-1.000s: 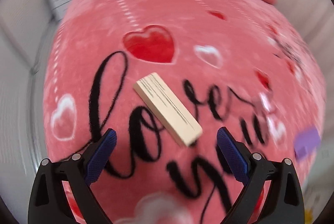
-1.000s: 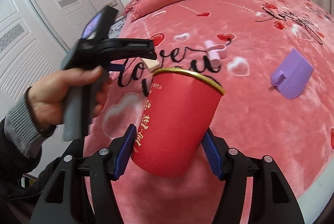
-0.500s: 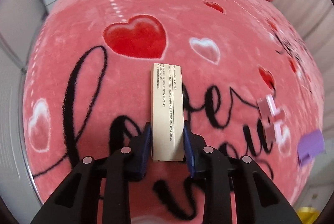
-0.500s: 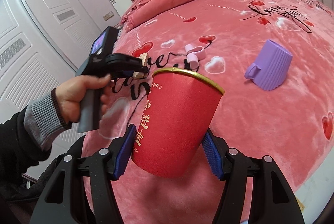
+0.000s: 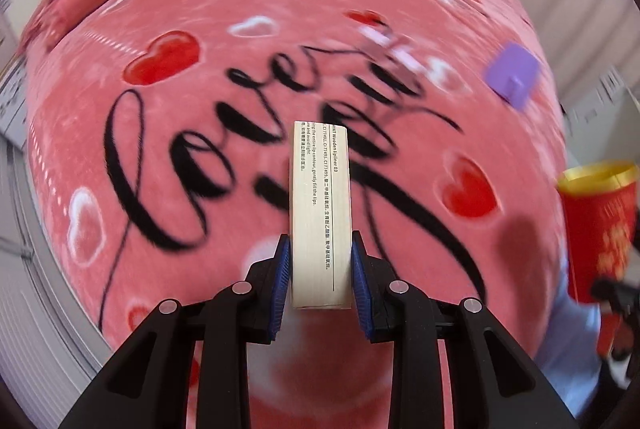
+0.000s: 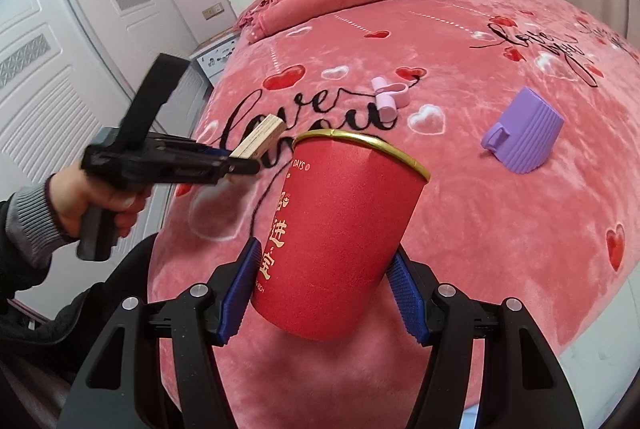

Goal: Collect trash
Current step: 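Carry the cup and block to the orange bin and open both tools over it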

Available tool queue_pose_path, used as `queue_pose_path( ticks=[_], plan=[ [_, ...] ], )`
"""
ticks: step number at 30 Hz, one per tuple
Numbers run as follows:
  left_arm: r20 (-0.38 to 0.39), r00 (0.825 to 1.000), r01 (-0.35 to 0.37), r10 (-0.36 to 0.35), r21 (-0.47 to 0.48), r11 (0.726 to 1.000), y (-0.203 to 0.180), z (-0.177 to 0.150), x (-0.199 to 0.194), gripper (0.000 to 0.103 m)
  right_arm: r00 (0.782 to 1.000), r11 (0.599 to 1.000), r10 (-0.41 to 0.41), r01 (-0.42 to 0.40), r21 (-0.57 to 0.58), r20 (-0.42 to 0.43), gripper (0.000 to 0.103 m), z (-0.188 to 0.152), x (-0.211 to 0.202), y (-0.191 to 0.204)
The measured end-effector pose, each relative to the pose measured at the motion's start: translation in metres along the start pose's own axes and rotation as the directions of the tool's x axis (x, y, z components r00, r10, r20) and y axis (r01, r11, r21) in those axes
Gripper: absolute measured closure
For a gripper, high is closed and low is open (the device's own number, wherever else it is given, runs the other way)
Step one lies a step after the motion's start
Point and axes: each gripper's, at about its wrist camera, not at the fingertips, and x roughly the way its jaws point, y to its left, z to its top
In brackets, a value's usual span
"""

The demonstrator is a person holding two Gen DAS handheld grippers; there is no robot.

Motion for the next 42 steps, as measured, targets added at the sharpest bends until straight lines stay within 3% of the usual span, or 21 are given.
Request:
queue_pose_path(
  ticks=[4, 9, 17, 33, 36, 42],
  plan=[
    [0.002, 1.000, 0.021, -0.021, 0.092, 0.996, -0.020, -0.018, -0.013, 0.072, 1.000, 1.000, -0.018, 0.018, -0.017, -0.015, 0.041, -0.009, -0.004, 0.011],
    [0.016, 0.998, 0.062, -0.065, 0.139, 0.988, -0.042, -0.029, -0.025, 0.072, 0.999, 0.999, -0.030, 0.029, -0.030, -0.028, 0.041, -0.024, -0.015, 0.025],
    [0.019, 0.995, 0.090, -0.099, 0.271, 0.958, -0.079, -0.060, -0.051, 0.072, 0.997, 0.996, -0.058, 0.055, -0.070, -0.044, 0.041, -0.052, -0.036, 0.048],
    [0.074, 0.989, 0.088, -0.126, 0.382, 0.920, -0.121, -0.092, -0.092, 0.072, 0.994, 0.986, -0.106, 0.108, -0.123, 0.028, 0.040, -0.082, -0.092, 0.080],
    [0.082, 0.987, 0.092, -0.138, 0.416, 0.905, -0.138, -0.090, -0.095, 0.072, 0.991, 0.987, -0.126, 0.130, -0.092, 0.055, 0.040, -0.090, -0.108, 0.072],
    [0.086, 0.980, 0.111, -0.180, 0.517, 0.849, -0.187, -0.080, -0.097, 0.072, 0.977, 0.982, -0.186, 0.188, -0.004, 0.103, 0.041, -0.111, -0.145, 0.048]
  ],
)
